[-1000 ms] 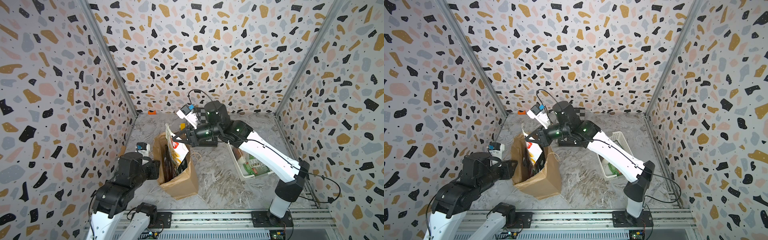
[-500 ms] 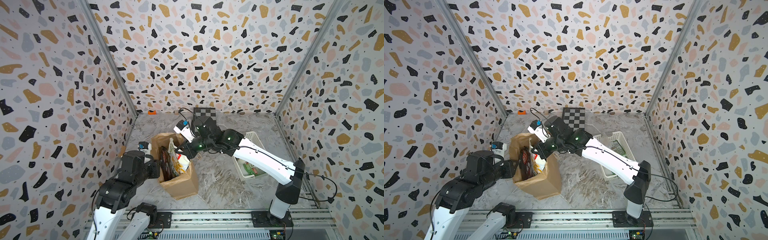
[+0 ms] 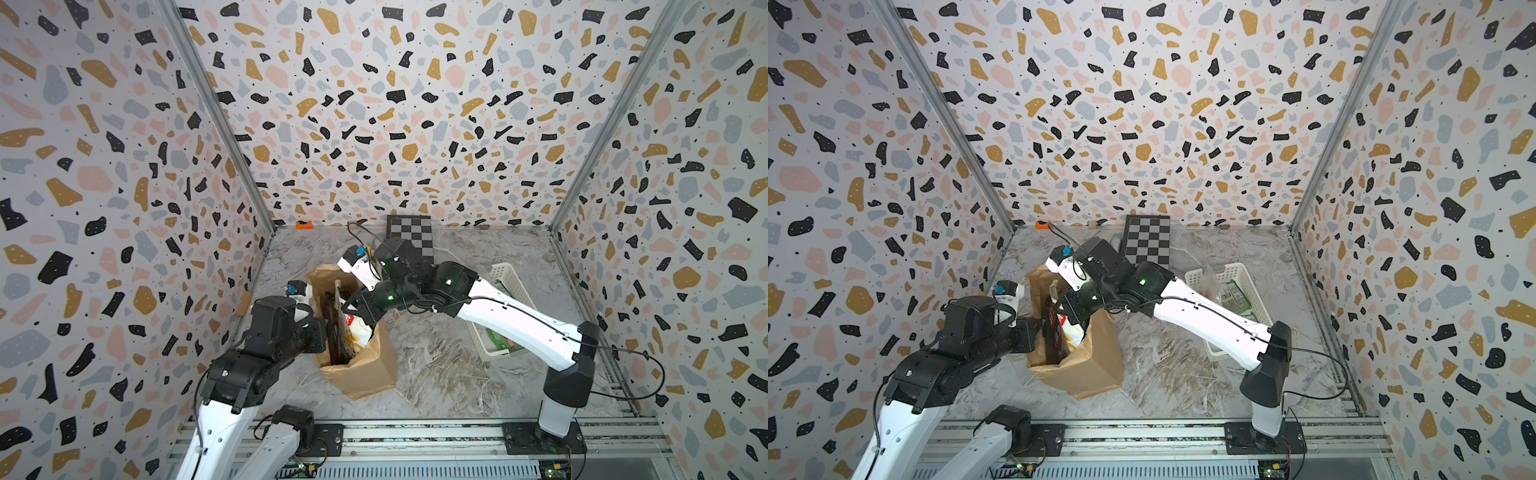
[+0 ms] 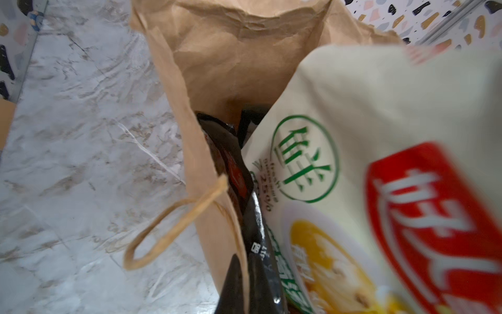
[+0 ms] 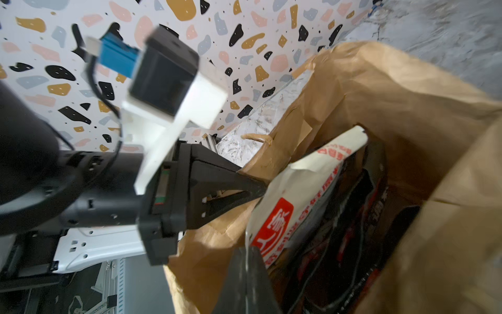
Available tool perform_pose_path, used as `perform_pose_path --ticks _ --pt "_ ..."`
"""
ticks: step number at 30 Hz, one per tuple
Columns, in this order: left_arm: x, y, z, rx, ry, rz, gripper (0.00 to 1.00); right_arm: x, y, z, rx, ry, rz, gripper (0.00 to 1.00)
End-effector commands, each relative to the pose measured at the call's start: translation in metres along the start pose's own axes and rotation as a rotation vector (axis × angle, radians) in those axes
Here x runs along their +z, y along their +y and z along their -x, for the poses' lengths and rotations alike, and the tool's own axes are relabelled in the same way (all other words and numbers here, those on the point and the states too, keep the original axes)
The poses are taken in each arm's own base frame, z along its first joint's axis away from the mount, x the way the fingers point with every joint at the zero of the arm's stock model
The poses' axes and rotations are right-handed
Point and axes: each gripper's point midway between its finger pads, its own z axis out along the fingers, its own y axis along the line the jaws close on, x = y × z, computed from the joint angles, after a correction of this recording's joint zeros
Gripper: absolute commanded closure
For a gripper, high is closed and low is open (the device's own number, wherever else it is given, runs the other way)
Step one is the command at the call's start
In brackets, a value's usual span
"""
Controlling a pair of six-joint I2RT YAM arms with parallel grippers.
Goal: Place the condiment packets inside the bag
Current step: Place the condiment packet in the paper bag.
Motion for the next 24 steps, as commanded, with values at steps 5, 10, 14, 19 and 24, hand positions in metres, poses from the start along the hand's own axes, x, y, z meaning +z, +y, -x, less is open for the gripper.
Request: perform_pose_path --ticks 5,10,14,19,24 --pt "-0.005 -0.027 0.022 0.037 -0.074 -0.139 1.00 0.021 -0.034 -0.018 0.051 0.050 -0.182 1.00" --pt "-0.002 -0.033 0.018 0.044 -0.058 -0.176 1.00 0.023 -0.047 -0.018 0.049 0.046 -0.243 1.00" --pt "0.000 -0.022 0.013 0.035 -0.048 -0.117 1.00 0.010 -0.038 -0.008 0.041 0.017 -0.213 0.97" --pt "-0.003 -0.015 0.014 0.031 -0.057 -0.075 1.00 -0.030 -0.010 0.010 -0.022 -0.059 -0.123 0.52" --pt "-0.003 -0.029 0.016 0.039 -0.058 -0.159 1.00 -0.093 -0.032 0.022 -0.028 -0.173 -0.215 0.30"
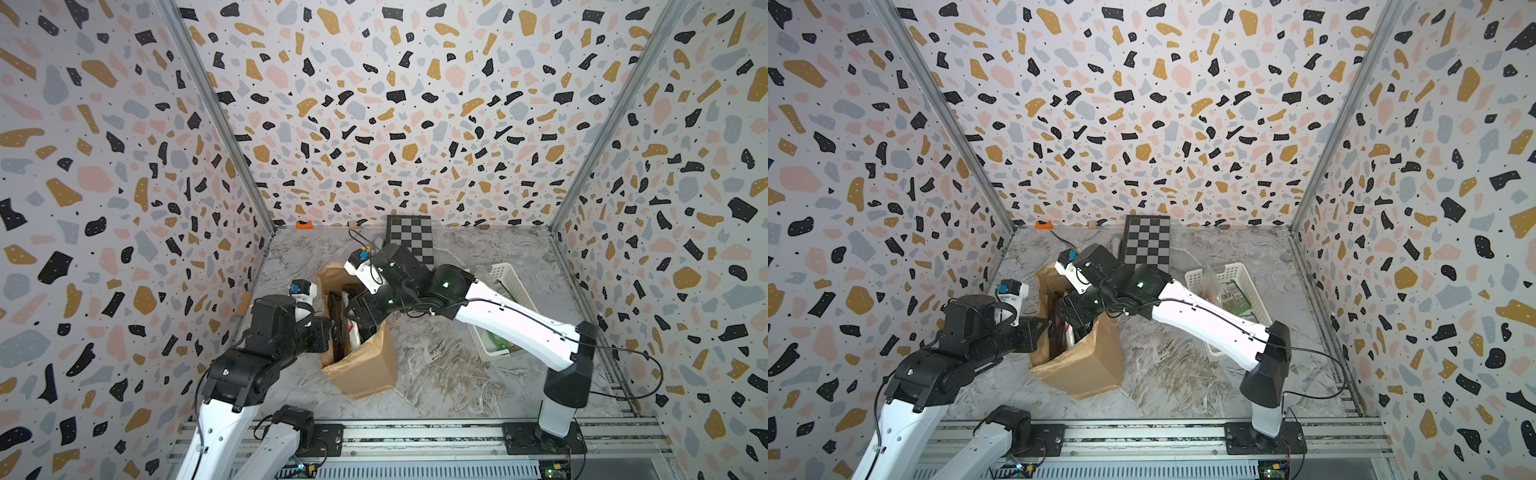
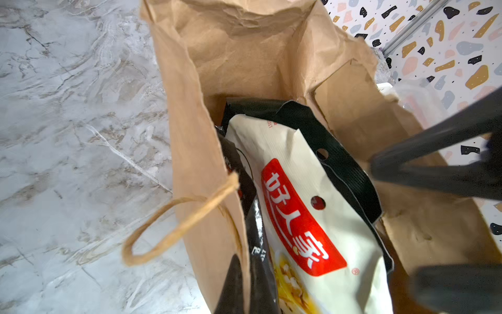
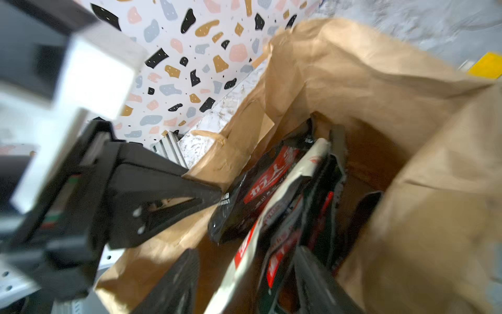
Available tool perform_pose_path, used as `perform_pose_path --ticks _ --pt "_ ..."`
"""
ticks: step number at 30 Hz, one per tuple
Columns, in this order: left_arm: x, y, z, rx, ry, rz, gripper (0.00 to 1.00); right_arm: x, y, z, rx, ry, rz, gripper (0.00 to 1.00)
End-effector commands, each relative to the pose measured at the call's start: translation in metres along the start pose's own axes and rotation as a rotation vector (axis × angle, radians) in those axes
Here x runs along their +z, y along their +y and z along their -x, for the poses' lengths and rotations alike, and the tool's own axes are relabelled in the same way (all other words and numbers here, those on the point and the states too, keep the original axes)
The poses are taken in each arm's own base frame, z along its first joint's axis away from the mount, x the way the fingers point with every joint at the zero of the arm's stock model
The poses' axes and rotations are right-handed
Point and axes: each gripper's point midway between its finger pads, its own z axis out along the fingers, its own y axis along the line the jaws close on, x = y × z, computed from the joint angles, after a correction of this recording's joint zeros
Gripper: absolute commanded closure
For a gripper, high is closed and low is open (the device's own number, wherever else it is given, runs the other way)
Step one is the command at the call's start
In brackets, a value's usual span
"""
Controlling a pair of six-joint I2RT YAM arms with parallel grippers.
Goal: Place the condiment packets inside the bag
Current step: Place the condiment packet in the paper bag, then pick up the condiment packet from the storage box.
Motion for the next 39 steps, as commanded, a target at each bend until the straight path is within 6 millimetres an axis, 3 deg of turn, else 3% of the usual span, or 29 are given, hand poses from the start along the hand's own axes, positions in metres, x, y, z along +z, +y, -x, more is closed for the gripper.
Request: perform_pose_path --ticks 1,4,6,8,10,14,17,21,23,26,29,34,39 --pt "-0.003 -0.019 0.017 0.034 -0.065 -0.100 1.00 -0.072 -0.025 0.027 -0.003 -0.158 -0.084 0.26" --pt "-0.002 -0.024 0.017 0.031 -0.063 -0.129 1.00 -0.104 -0.082 0.013 0.087 -0.193 -0.228 0.20" --pt "-0.003 -0.027 0.019 0.031 -0.068 -0.145 1.00 -0.125 -0.138 -0.007 0.197 -0.204 -0.356 0.13" --pt "-0.004 -0.035 0.019 0.030 -0.068 -0.189 1.00 -0.139 -0.198 -0.042 0.329 -0.178 -0.480 0.12" --pt "-0.003 -0.041 0.019 0.021 -0.064 -0.229 1.00 -0.154 -0.243 -0.078 0.426 -0.155 -0.607 0.11" --pt "0.000 -0.022 0.016 0.008 -0.054 -0.120 1.00 -0.168 -0.292 -0.135 0.458 -0.067 -0.793 0.04" --pt "0.000 -0.001 0.014 0.008 -0.055 -0.001 1.00 -0.164 -0.312 -0.164 0.478 -0.006 -0.829 0.00" --pt "-0.002 0.003 0.011 0.012 -0.056 0.024 1.00 -0.130 -0.323 -0.183 0.523 0.015 -0.691 0.02" --pt "-0.002 0.004 0.010 0.010 -0.057 0.026 1.00 -0.114 -0.326 -0.189 0.533 0.029 -0.645 0.09" --pt "-0.003 0.007 0.009 0.011 -0.055 0.040 1.00 -0.108 -0.335 -0.196 0.541 0.059 -0.659 0.27" --pt "-0.005 0.009 0.008 0.020 -0.055 0.053 1.00 -0.110 -0.338 -0.197 0.518 0.070 -0.685 0.48" --pt "-0.007 0.009 0.009 0.023 -0.060 0.056 1.00 -0.131 -0.334 -0.189 0.447 0.060 -0.739 1.00" --pt "-0.007 0.007 0.013 0.017 -0.071 0.046 0.98 -0.167 -0.307 -0.158 0.340 -0.037 -0.750 1.00"
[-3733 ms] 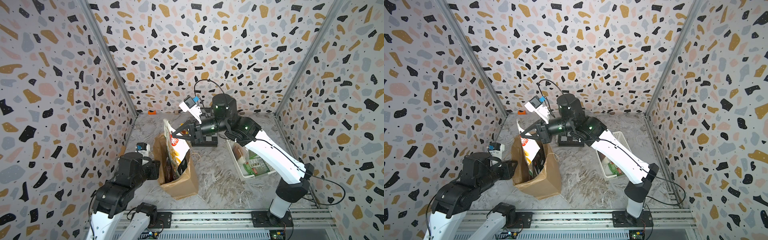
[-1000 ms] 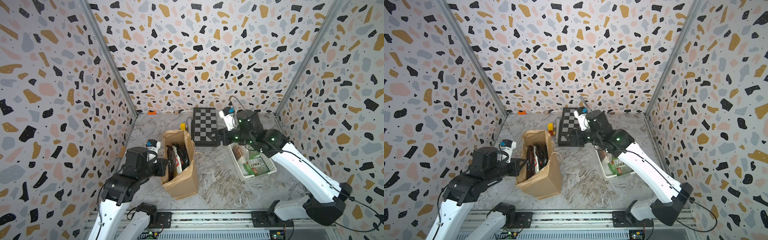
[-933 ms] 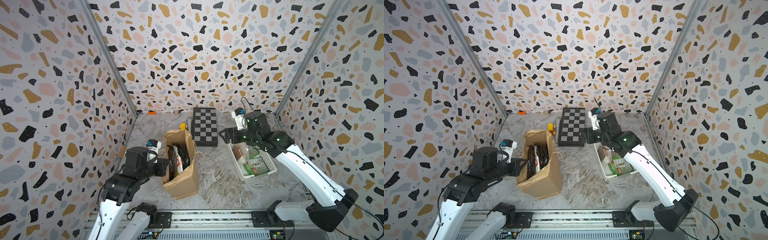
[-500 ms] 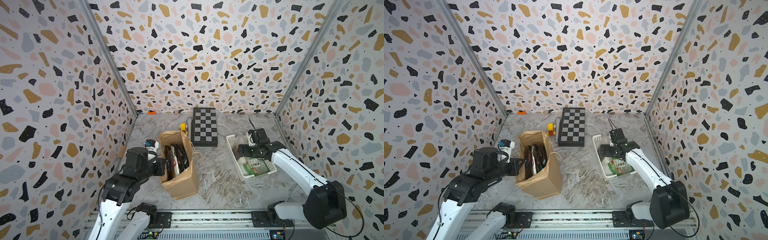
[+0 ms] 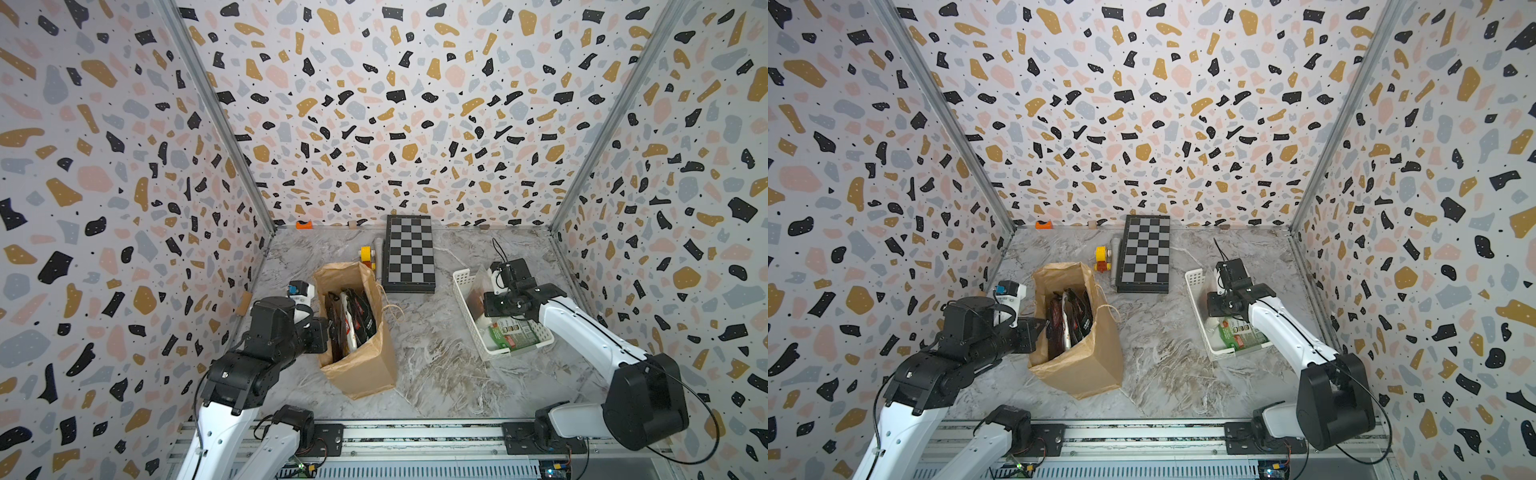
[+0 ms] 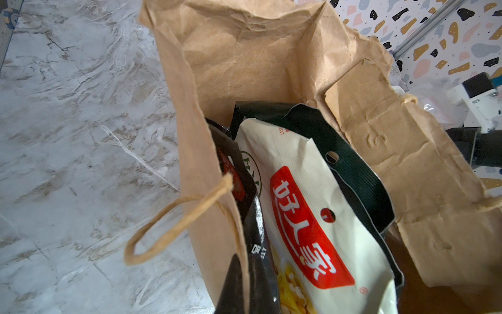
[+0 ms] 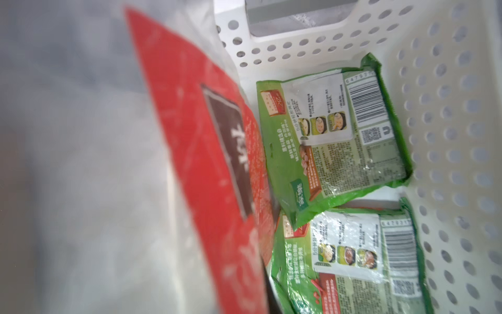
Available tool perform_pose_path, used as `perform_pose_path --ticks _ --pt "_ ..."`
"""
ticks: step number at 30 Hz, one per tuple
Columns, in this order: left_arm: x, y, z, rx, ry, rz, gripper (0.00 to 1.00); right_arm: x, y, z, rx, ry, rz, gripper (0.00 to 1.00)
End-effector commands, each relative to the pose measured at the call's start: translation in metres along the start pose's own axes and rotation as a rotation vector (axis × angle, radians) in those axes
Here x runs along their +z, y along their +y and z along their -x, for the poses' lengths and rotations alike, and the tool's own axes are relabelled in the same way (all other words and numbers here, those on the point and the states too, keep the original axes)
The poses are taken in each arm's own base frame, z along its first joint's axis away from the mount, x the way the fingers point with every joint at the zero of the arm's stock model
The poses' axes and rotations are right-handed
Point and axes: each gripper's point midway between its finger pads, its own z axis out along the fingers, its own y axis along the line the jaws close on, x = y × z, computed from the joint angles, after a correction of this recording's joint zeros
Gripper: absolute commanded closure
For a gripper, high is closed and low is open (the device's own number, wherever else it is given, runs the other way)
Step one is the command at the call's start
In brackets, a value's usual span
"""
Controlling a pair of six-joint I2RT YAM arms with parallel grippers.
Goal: Place the condiment packets inside the bag
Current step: Pick up the condiment packet from the storage box, then place the condiment packet in the paper bag.
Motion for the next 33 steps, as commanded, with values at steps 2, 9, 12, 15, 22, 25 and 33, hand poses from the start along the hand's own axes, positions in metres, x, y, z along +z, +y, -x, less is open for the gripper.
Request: perform_pose_path --ticks 2,9,12,15,22,25,33 --pt "-0.007 -0.004 0.016 0.015 -0.062 -0.007 0.90 -0.071 0.011 0.041 -0.090 -0.204 0.028 1.00" --pt "-0.017 0.000 0.024 0.016 -0.096 0.027 0.68 -0.178 0.072 0.067 -0.285 -0.448 0.306 1.00" --pt "-0.021 0.007 0.026 0.013 -0.107 0.068 0.61 -0.228 0.123 0.065 -0.431 -0.531 0.546 1.00" --pt "-0.025 0.015 0.029 -0.001 -0.124 0.123 0.58 -0.278 0.174 0.057 -0.577 -0.590 0.791 1.00" --pt "-0.030 0.026 0.031 -0.035 -0.138 0.184 0.63 -0.337 0.271 0.033 -0.848 -0.641 1.187 1.00" --pt "-0.030 0.027 0.029 -0.043 -0.135 0.188 0.69 -0.330 0.302 0.032 -0.911 -0.605 1.220 1.00" --pt "-0.029 0.033 0.021 -0.060 -0.138 0.210 0.75 -0.299 0.351 0.030 -0.952 -0.501 1.269 1.00"
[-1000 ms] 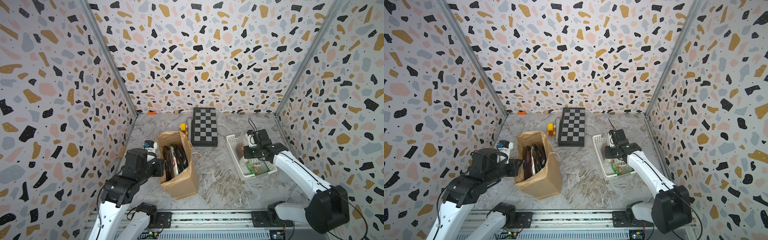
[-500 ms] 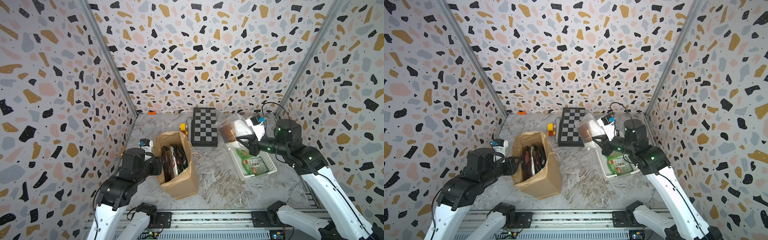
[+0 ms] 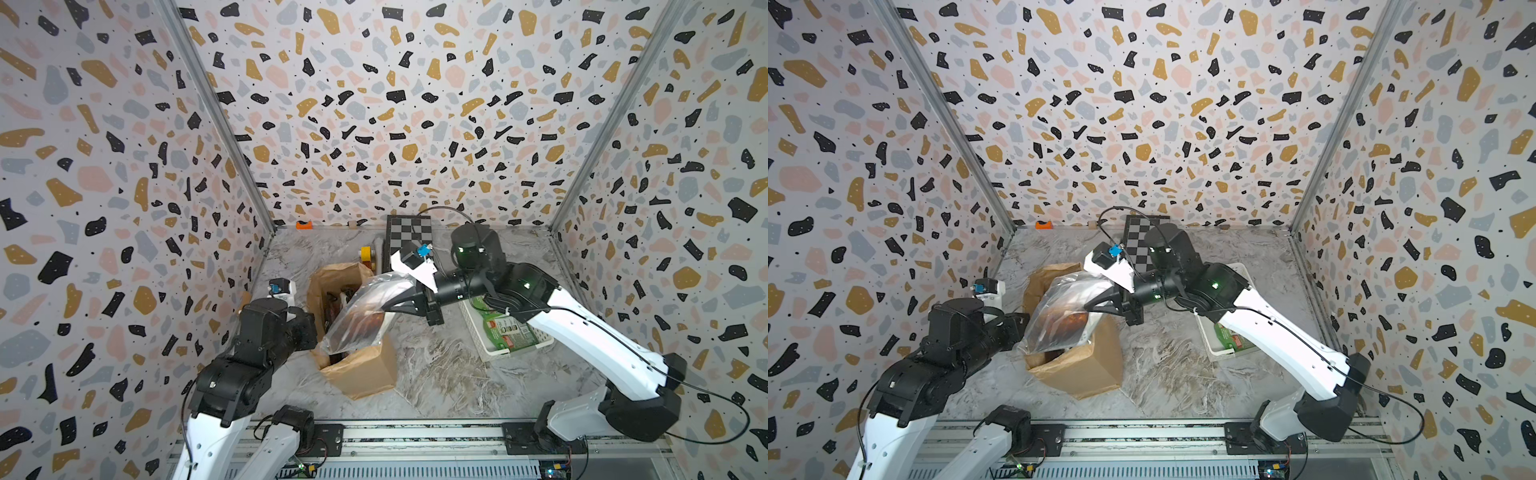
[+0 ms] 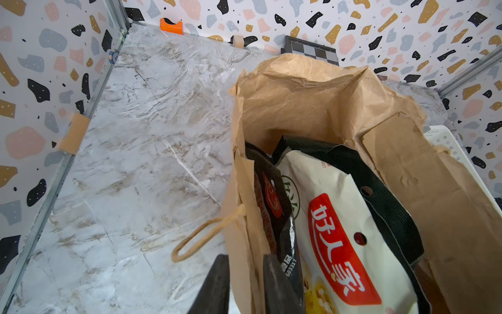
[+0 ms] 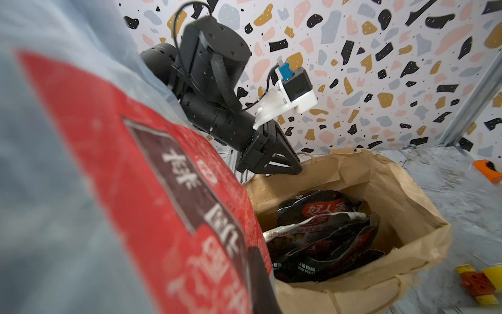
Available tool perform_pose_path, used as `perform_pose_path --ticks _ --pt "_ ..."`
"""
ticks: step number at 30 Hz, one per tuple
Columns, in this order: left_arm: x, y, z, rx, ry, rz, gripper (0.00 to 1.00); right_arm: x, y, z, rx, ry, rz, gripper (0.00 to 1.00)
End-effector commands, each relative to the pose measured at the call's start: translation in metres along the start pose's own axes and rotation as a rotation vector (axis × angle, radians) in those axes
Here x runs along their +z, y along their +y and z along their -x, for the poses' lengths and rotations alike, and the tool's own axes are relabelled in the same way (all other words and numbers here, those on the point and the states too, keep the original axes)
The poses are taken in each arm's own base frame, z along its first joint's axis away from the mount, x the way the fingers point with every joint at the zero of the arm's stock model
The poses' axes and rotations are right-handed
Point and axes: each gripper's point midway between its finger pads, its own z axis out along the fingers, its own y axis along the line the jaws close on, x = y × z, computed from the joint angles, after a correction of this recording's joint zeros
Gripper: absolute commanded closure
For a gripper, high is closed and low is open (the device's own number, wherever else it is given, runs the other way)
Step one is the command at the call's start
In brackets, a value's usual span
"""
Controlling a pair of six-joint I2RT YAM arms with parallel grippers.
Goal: Place the condiment packets inside the bag
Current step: Place the condiment packet in the paper bag.
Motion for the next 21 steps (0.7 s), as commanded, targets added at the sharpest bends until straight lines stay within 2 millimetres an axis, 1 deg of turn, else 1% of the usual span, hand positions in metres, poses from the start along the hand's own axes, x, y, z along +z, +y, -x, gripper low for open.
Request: perform_pose_path --ticks 1,5,6,8,11,12,14,17,19,20,21 --pt "-0.001 0.005 0.000 -0.017 -0.021 0.023 0.75 -0.007 0.013 0.036 -0.100 -0.084 0.020 1.00" --pt "0.003 0.003 -0.001 -0.032 -0.013 0.010 0.77 0.007 0.008 0.030 -0.071 -0.054 0.021 1.00" --pt "0.004 0.001 -0.002 -0.037 -0.009 0.001 0.77 0.010 0.004 0.028 -0.052 -0.046 0.005 1.00" --pt "0.006 -0.001 -0.001 -0.048 -0.008 -0.014 0.78 0.014 -0.007 0.026 0.014 -0.029 -0.048 1.00" --pt "0.009 -0.002 -0.002 -0.062 -0.002 -0.024 0.81 0.012 -0.019 0.030 0.159 -0.040 -0.123 1.00" --pt "0.010 -0.002 -0.003 -0.064 0.001 -0.024 0.83 0.011 -0.020 0.033 0.211 -0.058 -0.131 1.00" --pt "0.011 -0.002 -0.003 -0.071 0.006 -0.026 0.88 0.011 -0.011 0.039 0.269 -0.093 -0.105 1.00" --pt "0.010 -0.004 -0.002 -0.090 0.001 -0.051 1.00 0.012 0.001 0.047 0.307 -0.125 -0.116 1.00" --pt "0.007 -0.010 0.001 -0.109 -0.009 -0.086 1.00 0.012 -0.003 0.050 0.367 -0.148 -0.163 1.00" --pt "0.005 -0.014 0.002 -0.118 -0.016 -0.111 1.00 0.018 0.003 0.050 0.400 -0.149 -0.153 1.00" --pt "0.004 -0.018 0.003 -0.130 -0.021 -0.134 1.00 0.021 0.004 0.052 0.438 -0.158 -0.157 1.00"
